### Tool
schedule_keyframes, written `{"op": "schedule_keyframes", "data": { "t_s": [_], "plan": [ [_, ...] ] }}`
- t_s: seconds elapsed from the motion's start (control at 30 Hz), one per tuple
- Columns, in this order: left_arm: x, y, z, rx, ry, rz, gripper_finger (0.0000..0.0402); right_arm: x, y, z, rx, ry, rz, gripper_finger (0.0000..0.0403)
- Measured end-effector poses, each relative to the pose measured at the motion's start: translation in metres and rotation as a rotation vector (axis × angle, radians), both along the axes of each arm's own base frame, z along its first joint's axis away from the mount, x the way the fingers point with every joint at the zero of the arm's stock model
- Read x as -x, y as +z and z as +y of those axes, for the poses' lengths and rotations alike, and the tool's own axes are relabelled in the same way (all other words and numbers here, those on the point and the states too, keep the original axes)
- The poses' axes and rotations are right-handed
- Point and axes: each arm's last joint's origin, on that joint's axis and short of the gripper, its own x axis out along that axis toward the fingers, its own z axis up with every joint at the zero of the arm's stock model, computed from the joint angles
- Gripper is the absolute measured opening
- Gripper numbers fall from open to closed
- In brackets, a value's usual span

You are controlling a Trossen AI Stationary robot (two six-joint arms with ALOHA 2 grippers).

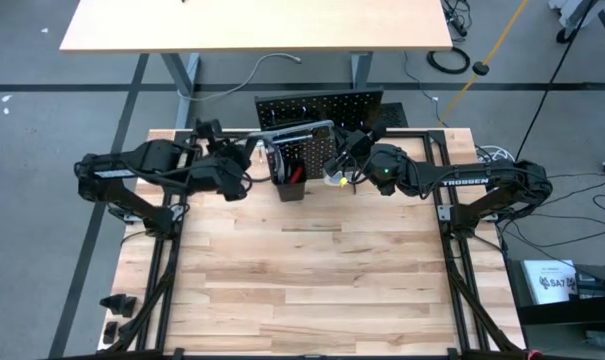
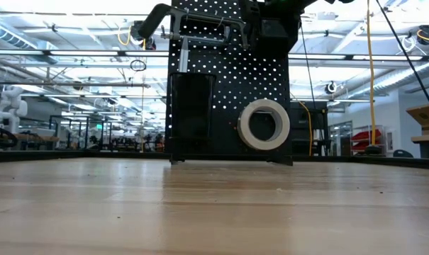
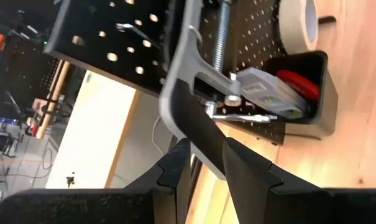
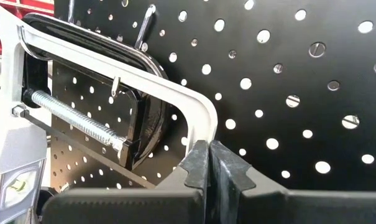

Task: Hang tools onto peg board
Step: Hang the hacksaw on the pegboard

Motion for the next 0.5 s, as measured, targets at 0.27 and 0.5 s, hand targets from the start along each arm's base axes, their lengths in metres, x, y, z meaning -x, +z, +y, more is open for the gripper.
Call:
{"op": "schedule_keyframes", "data": {
  "t_s": [0.27, 0.5],
  "plan": [
    [0.007, 0.003, -0.001, 0.006, -0.006, -0.041, 0.0099, 0.000, 0.000, 0.003, 0.029, 0.005, 0.038, 0.0014],
    [0.016, 0.009, -0.001, 0.011, -0.011, -0.087, 0.0099, 0.000, 0.001, 0.006, 0.034, 0.007, 0.039, 0.0081]
  ]
}}
